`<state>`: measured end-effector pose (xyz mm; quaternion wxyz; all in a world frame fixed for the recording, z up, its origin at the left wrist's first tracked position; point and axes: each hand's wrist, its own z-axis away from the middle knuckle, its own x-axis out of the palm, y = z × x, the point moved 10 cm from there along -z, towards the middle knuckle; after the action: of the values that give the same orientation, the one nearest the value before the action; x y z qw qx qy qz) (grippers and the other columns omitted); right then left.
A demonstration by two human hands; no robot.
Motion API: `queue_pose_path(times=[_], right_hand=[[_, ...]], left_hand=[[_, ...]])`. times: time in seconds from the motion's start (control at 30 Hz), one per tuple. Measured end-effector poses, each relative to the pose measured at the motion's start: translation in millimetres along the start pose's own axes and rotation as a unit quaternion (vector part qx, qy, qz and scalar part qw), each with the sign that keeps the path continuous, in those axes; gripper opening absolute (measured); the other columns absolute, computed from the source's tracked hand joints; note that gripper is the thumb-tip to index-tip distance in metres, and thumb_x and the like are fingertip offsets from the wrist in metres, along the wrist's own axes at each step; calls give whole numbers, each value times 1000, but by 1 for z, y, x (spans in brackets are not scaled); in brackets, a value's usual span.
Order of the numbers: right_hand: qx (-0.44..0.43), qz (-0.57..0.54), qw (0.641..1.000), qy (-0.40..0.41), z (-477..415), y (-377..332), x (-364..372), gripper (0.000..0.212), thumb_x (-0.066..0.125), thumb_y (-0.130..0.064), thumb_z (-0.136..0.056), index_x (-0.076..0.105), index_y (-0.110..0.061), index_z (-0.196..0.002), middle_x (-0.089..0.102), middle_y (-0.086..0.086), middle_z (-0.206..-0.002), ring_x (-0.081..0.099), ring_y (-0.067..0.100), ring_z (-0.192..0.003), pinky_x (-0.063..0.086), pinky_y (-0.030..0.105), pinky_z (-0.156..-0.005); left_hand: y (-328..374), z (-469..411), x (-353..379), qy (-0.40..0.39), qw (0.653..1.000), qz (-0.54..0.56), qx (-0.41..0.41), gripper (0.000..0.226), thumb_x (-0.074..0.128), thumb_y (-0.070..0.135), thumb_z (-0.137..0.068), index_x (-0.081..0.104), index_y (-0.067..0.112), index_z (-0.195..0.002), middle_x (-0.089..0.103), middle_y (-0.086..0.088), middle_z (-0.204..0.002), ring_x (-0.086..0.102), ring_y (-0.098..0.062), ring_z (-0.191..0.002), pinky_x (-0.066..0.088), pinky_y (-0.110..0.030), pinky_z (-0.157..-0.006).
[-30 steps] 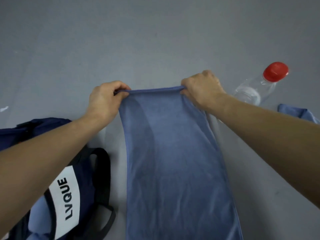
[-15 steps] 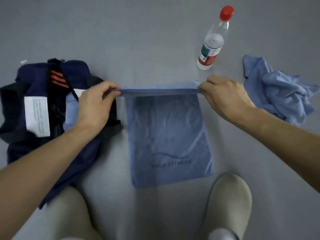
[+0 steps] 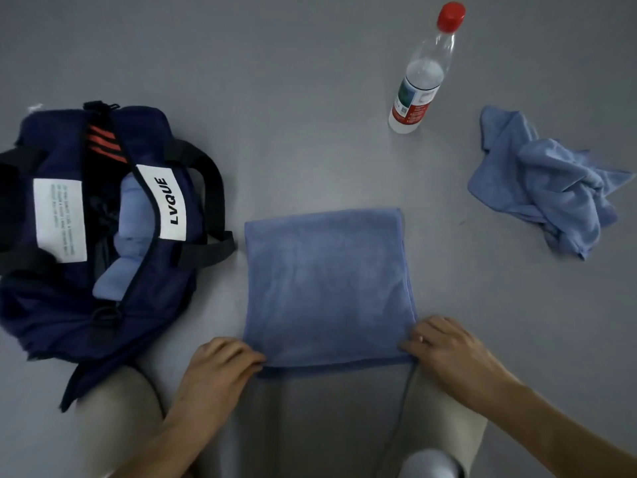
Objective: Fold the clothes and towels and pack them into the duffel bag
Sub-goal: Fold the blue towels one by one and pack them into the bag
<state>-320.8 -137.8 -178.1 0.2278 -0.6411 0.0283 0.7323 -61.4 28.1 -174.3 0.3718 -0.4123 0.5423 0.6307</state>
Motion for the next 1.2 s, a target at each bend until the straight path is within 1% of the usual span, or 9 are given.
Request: queue_pose_path(times=[0.07,0.13,0.27,0.37,0.43,0.63,0.8,0.93,1.2], right_hand=[[4,-1,999,-32,-6,-2,12,13,61,-38,-81,70,-29,-86,59,-7,-82,61,21,-83,51,36,-74],[31,-21,999,-34,-21,1,11,29,53,-52,-87,71,-29,-84,61,-8,-82,60,18,-83,52,36,-77],[51,-49,995,68,-71,6,-7,45,43,-46,-99,70,-16,-119,66,4,-118,64,27,-106,56,39,-91],[65,-40,995,60,-116,15,2,60,35,-49,-102,47,-12,-148,43,11,-154,40,33,-143,36,46,-116],[77,-18,996,29,-139,29,13,68,30,-57,-101,33,-17,-156,28,10,-163,24,33,-151,23,50,-122],[103,35,994,-31,-171,86,26,77,26,-66,-98,27,-18,-158,22,8,-165,17,32,-153,21,61,-118],[104,73,992,-27,-177,111,21,79,17,-70,-98,19,-22,-160,17,6,-166,13,30,-154,14,60,-121],[130,68,988,-39,-180,127,20,82,8,-75,-96,8,-25,-161,10,5,-168,6,28,-154,10,60,-121],[180,47,982,-39,-200,150,6,77,-3,-74,-94,-13,-32,-158,-10,-2,-167,-11,23,-154,-4,57,-122]], left_hand=[[0,-3,10,-41,998,-35,10,46,40,62,-98,76,32,-93,67,15,-93,62,-15,-90,40,-28,-84],[5,-18,9,-46,998,-43,3,40,50,63,-90,75,33,-97,66,15,-97,62,-16,-93,40,-30,-84],[14,-74,9,2,1000,-18,-17,39,47,40,-98,69,21,-125,63,2,-123,62,-26,-111,49,-39,-92],[8,-126,32,-25,997,-15,-70,54,34,39,-104,40,17,-153,35,-10,-159,31,-31,-148,30,-46,-119],[1,-155,48,-51,993,-17,-101,61,25,44,-104,18,22,-160,11,-9,-168,5,-27,-155,9,-46,-124],[-13,-199,73,-92,986,-80,-109,73,11,64,-98,1,29,-161,-6,-9,-168,-9,-27,-155,-15,-47,-122],[-59,-230,52,-82,985,-108,-107,75,10,70,-95,3,33,-160,-1,-7,-169,-2,-26,-155,-4,-50,-124],[-79,-243,42,-99,981,-135,-99,75,1,76,-91,-12,40,-156,-12,-3,-168,-13,-23,-154,-12,-49,-123],[-89,-287,34,-116,982,-124,-81,75,4,76,-94,-16,40,-156,-20,-2,-167,-20,-21,-153,-13,-51,-122]])
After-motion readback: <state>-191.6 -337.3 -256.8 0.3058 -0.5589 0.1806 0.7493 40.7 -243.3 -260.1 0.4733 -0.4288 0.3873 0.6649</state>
